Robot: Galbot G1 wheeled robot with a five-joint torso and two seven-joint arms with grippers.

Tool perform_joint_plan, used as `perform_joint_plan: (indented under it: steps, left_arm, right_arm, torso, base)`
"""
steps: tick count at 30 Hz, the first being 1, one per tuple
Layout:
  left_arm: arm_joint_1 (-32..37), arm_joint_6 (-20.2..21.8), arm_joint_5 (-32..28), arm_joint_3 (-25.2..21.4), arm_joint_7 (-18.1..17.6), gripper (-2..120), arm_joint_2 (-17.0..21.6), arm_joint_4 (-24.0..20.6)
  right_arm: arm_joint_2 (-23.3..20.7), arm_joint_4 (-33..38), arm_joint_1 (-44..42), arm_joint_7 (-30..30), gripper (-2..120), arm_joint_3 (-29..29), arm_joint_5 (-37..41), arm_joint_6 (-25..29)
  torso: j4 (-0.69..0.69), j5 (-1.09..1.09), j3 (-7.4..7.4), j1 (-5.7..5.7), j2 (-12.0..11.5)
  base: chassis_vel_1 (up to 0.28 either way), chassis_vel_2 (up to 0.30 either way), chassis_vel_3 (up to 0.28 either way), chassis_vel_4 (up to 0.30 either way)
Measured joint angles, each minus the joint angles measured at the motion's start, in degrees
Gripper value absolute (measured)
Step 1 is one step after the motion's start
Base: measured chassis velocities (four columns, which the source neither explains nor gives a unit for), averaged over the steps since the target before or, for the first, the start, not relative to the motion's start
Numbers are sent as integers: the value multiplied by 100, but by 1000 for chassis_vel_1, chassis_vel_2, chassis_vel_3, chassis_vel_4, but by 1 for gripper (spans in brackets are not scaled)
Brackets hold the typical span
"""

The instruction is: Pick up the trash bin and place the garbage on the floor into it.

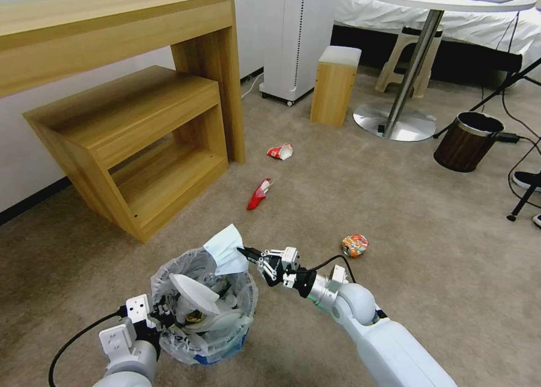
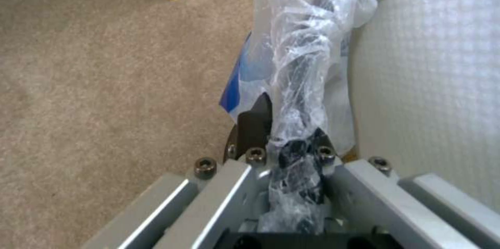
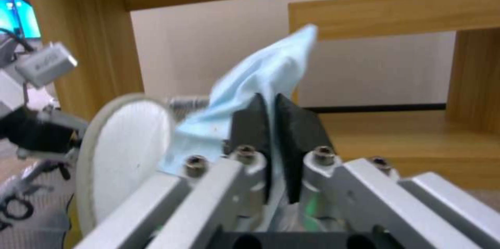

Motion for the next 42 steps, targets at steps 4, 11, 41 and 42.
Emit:
perform_joint_plan:
  steps: [4, 11, 41, 42]
  left_arm:
    - [23, 0, 58, 78, 14, 1, -23, -77]
    - [46, -20, 68, 26, 30, 1, -2, -127]
    - [-161, -203, -248, -343, -30, 1, 109, 82]
    - [-161, -203, -248, -343, -30, 1, 109, 82]
  right_arm:
    - [-11, -3, -47, -60, 28, -38, -109, -22]
    - [-79, 127, -84, -86, 52, 4, -155, -26]
    - [-557, 1347, -2244, 3448, 100, 2132, -600, 338]
    - [-557, 1347, -2244, 3448, 100, 2132, -600, 338]
  torso:
    - [0, 0, 0, 0, 0]
    - [0, 0, 0, 0, 0]
    - [-1, 1, 0, 0, 0]
    - [-1, 1, 0, 0, 0]
  base:
    - [0, 0, 0, 0]
    - [0, 0, 0, 0]
    - [0, 0, 0, 0]
    - [0, 0, 0, 0]
